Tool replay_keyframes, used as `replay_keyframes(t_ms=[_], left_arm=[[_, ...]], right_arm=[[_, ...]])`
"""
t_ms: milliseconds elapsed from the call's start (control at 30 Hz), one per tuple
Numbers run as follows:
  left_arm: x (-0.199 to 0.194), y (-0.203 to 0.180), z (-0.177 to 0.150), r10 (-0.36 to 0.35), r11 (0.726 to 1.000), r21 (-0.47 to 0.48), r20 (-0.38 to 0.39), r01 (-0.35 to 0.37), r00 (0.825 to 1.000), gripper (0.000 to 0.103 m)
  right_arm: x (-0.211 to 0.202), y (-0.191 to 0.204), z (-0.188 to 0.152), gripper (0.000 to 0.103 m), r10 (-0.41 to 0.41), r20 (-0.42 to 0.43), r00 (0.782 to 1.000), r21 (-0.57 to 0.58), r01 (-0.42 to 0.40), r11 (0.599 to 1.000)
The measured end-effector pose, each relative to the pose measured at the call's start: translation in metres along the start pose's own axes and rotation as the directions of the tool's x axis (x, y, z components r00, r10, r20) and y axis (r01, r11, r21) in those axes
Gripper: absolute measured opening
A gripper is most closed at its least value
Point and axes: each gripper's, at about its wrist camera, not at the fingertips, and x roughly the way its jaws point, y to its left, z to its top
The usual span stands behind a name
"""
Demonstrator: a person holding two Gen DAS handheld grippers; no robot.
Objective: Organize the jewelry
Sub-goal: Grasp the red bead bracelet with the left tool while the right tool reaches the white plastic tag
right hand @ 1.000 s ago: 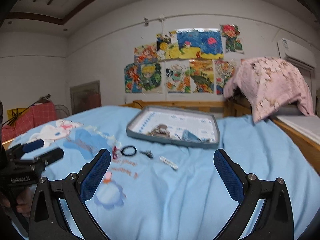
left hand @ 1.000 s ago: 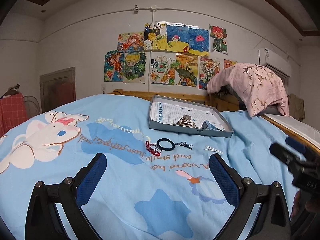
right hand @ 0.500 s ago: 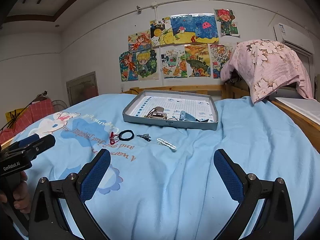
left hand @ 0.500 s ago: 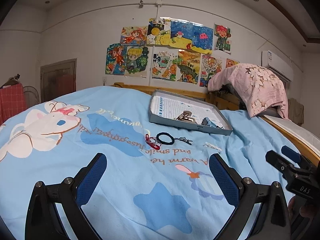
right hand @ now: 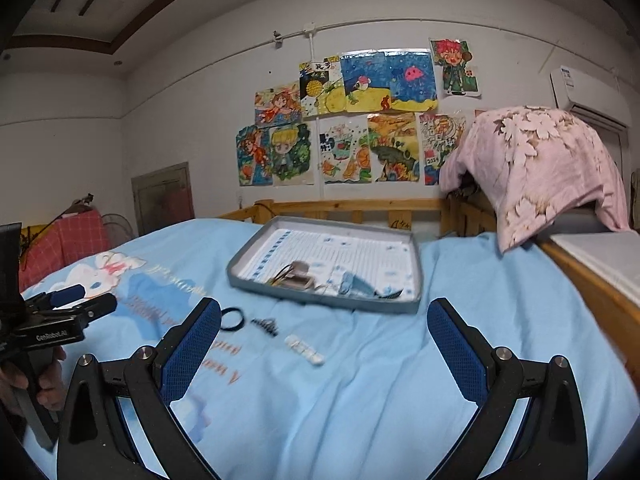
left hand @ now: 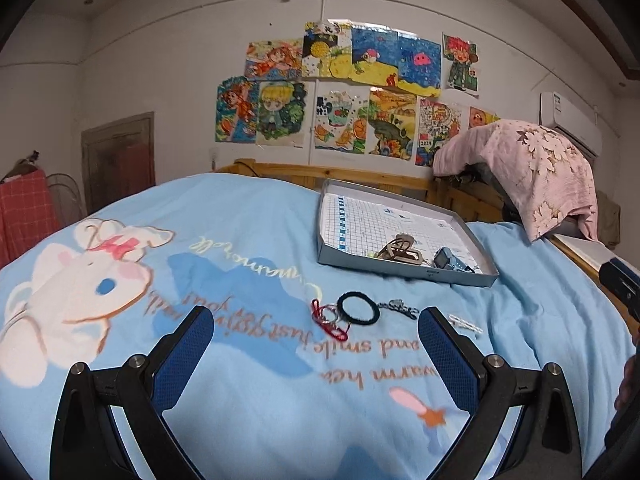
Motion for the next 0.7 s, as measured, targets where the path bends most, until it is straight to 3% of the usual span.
replay_keyframes(t_ms=[167, 333, 400, 467, 533, 700], left_arm=[[0.033, -0.008, 0.003, -0.044, 0.999, 0.025, -0.037, 0.045, 0.998, 0.101], [0.068, -0.021, -0.002, -0.061, 0.995, 0.068, -0.100, 0.068, 0.993, 0.087], [0.082, -0.024, -0.005, -0.069, 0.995, 0.068, -0.128, 0.078, 0.989, 0.080], [0.095, -0.025, -0.007, -0.083, 0.994, 0.063, -0.161, 0.094, 0.983, 0.069], [0.109, -0.022, -0.015, -0.115, 0.991, 0.038, -0.207, 0.126, 0.972, 0.051], [0.134, -0.010, -0.037, -0.143, 0.990, -0.032, -0.282, 0.140, 0.949, 0.041]], right_arm=[[0.036, -0.006, 0.012, 0.101, 0.008, -0.010, 1.000, -0.041, -0.008, 0.999], [0.080, -0.010, 0.002, 0.101, 0.084, -0.068, 0.994, -0.004, -0.084, 0.996], [0.098, -0.008, -0.005, 0.095, 0.110, -0.104, 0.989, -0.004, -0.111, 0.994], [0.119, -0.003, -0.014, 0.072, 0.123, -0.157, 0.980, -0.020, -0.128, 0.992], [0.139, 0.001, -0.023, 0.066, 0.152, -0.219, 0.964, -0.012, -0.158, 0.987], [0.166, 0.013, -0.046, 0.049, 0.202, -0.307, 0.930, -0.012, -0.217, 0.976]])
